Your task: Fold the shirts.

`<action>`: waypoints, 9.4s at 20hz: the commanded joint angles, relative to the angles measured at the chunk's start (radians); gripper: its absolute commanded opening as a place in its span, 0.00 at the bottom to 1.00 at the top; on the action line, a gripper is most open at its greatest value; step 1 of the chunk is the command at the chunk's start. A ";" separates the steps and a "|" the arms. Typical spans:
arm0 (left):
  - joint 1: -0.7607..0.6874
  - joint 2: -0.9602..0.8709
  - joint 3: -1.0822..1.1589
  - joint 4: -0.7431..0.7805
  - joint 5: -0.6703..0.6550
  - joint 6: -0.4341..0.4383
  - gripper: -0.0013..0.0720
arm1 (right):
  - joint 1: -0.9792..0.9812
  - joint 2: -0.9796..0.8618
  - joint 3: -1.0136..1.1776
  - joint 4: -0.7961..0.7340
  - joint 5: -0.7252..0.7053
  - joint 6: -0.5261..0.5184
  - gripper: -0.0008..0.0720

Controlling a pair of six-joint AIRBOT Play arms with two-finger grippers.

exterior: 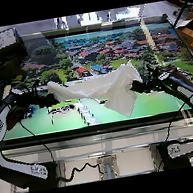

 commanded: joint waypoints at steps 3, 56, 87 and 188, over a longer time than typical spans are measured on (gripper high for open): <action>0.001 0.110 0.058 -0.280 -0.035 0.117 0.04 | -0.001 0.055 0.081 0.074 0.083 -0.114 0.06; -0.069 0.026 0.840 0.035 -0.347 -0.274 0.04 | -0.121 0.055 0.896 -0.320 0.536 0.065 0.05; -0.600 -0.179 0.528 -0.176 -0.219 -0.362 0.81 | -0.144 -0.119 0.895 -0.520 0.411 0.125 0.05; -0.111 -0.089 0.583 0.296 -0.094 -0.217 0.04 | -0.082 -0.315 0.862 -0.347 0.407 0.099 0.05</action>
